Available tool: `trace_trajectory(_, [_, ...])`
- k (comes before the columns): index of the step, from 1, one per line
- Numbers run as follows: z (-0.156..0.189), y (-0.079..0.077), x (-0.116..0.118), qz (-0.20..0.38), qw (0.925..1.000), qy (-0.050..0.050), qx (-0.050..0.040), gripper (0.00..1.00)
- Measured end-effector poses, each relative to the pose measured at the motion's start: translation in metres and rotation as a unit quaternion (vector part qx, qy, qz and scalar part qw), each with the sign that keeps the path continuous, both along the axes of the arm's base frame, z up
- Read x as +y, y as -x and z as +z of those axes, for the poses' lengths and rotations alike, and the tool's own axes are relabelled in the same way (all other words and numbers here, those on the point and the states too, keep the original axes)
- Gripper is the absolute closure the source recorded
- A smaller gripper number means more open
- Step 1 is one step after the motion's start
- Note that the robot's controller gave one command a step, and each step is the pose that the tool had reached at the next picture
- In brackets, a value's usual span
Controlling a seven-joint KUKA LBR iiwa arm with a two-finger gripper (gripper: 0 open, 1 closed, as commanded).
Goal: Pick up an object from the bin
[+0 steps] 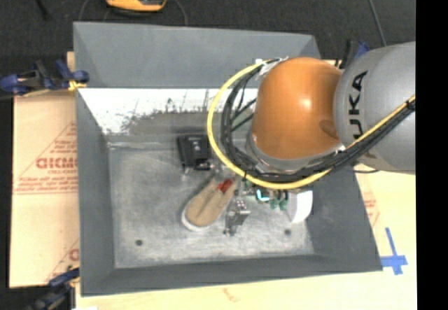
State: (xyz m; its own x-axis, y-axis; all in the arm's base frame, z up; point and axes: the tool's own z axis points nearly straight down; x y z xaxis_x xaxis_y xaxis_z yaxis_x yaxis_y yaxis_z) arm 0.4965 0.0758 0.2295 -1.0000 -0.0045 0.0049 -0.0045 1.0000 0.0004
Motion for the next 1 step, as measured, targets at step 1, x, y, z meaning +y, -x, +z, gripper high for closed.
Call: trace_trajectory(1, [0.0038,-0.0016,-0.0005,-0.003,1.0,0.0,-0.0039,1.0])
